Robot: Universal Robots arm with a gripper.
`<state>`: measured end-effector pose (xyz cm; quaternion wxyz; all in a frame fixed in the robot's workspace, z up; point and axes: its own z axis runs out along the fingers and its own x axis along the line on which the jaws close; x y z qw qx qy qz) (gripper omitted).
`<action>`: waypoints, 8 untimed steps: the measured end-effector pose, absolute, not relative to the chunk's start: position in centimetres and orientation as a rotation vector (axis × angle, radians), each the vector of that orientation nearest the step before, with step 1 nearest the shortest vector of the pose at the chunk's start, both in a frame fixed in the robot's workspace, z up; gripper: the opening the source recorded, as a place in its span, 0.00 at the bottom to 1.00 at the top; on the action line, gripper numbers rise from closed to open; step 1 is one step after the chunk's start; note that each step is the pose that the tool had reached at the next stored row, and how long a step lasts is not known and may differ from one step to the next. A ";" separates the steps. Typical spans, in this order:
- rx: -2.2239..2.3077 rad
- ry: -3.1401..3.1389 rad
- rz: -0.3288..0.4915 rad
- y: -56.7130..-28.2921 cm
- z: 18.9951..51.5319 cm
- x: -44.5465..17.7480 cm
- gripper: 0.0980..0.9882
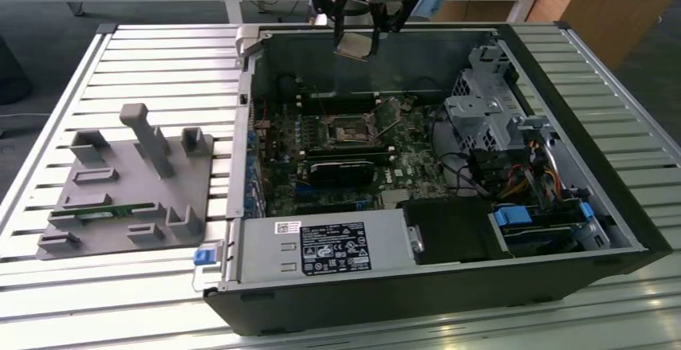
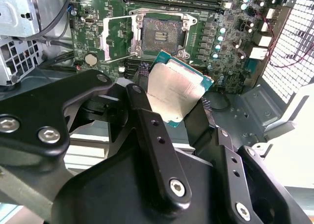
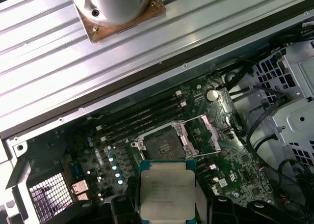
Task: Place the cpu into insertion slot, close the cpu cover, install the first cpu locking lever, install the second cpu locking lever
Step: 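Place the cpu into insertion slot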
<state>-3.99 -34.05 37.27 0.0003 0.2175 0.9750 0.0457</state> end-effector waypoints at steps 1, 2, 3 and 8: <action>0.687 3.061 0.144 -34.1 37.3 -4.0 0.50; 0.692 3.060 0.144 -34.1 37.3 -4.0 0.50; 0.697 3.059 0.144 -34.1 37.3 -4.0 0.50; 0.725 3.051 0.144 -34.1 37.3 -4.0 0.50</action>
